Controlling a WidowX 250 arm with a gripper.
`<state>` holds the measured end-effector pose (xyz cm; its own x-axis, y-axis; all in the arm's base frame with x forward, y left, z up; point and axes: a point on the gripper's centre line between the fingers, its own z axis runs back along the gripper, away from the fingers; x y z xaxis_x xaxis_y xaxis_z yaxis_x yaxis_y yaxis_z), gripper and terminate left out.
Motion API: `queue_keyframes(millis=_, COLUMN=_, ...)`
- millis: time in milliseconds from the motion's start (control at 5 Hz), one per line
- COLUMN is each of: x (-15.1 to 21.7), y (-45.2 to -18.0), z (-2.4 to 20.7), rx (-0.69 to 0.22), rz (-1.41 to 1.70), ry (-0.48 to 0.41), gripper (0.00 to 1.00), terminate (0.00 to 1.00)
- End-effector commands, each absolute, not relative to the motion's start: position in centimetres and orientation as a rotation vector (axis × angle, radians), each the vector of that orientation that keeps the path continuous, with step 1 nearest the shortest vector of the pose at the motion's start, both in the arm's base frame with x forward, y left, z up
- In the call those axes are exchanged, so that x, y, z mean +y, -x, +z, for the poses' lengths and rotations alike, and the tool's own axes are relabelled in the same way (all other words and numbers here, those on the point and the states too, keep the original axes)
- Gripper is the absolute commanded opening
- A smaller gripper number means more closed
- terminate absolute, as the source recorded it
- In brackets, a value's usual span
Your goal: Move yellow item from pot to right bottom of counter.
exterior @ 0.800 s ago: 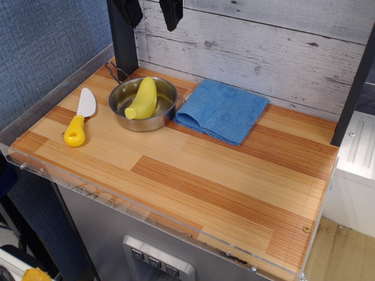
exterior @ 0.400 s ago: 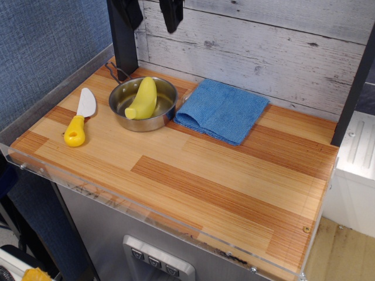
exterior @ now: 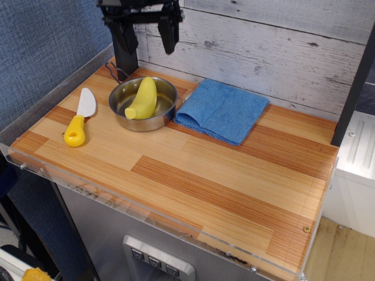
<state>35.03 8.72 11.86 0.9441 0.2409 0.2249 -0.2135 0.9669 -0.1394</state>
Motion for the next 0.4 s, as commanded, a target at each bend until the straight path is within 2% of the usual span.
queue_keyframes(millis=0, x=9.5, y=-34.8, z=10.5, rx=-0.235, rz=0.266, ry=0.086, gripper=1.0, terminate=0.0)
queue_keyframes(millis=200, x=10.4, y=-34.9, z=9.0, rx=-0.212, rz=0.268, ry=0.073, gripper=1.0, terminate=0.0)
